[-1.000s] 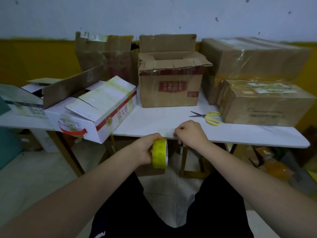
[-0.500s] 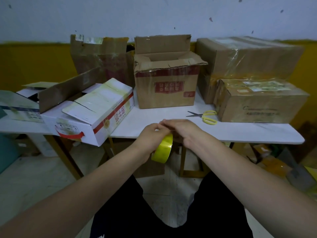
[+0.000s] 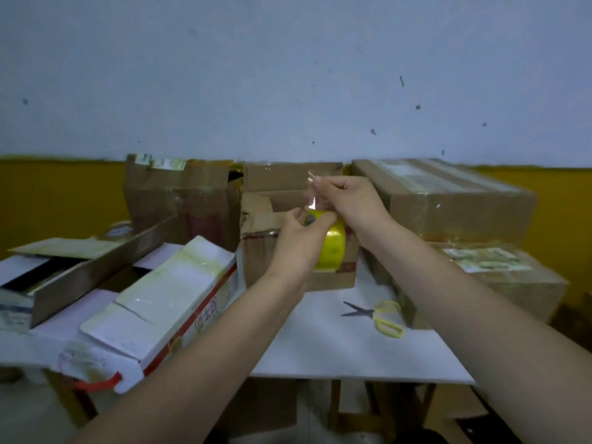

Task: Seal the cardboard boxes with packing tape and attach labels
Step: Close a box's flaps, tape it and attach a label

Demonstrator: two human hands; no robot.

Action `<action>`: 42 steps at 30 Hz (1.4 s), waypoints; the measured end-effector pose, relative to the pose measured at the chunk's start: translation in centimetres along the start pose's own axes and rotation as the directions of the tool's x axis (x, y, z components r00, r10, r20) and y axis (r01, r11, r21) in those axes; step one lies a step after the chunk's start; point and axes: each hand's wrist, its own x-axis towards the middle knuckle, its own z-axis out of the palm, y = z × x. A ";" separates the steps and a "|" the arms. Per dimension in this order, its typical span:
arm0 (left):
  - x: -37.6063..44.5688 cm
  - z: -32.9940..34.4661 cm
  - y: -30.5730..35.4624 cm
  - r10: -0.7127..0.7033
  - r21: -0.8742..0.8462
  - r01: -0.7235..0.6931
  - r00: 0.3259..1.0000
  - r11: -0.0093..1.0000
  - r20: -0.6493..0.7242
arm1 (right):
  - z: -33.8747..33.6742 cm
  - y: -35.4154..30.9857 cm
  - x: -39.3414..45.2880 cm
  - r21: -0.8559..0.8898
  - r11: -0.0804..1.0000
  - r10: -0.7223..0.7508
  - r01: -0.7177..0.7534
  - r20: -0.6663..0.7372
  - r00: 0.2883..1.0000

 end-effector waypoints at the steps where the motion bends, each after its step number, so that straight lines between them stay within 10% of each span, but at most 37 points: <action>1: 1.1 0.1 0.7 0.024 -0.049 -0.023 1.000 0.999 0.008 | -0.1 -0.6 1.7 -0.022 1.000 0.008 -0.008 0.003 1.000; 7: 6.3 0.0 -0.8 0.000 -0.169 -0.002 1.000 0.986 -0.010 | 1.0 2.1 7.2 -0.240 0.942 0.275 -0.235 0.151 0.949; 15: 7.0 0.1 -8.4 0.154 0.057 -0.153 0.988 0.987 -0.004 | 2.0 6.7 8.1 -0.686 0.688 -0.125 0.236 0.209 0.970; 28: 6.8 1.8 -10.2 0.095 0.008 -0.095 0.992 0.995 -0.081 | 0.2 5.9 11.6 -0.645 0.764 0.276 0.017 0.350 0.895; 36: 6.5 1.4 -10.4 0.190 -0.009 -0.191 0.981 0.982 -0.045 | 1.3 6.3 12.8 -0.877 0.479 0.437 0.028 0.265 0.859; 39: 6.6 0.9 -11.5 0.211 -0.004 -0.211 0.976 0.977 -0.047 | 1.5 6.7 12.6 -0.852 0.506 0.170 0.135 0.253 0.952; 42: 6.9 0.7 -12.3 0.151 0.037 -0.148 0.983 0.988 -0.107 | 1.1 6.4 11.4 -0.723 0.527 -0.180 0.447 0.418 0.890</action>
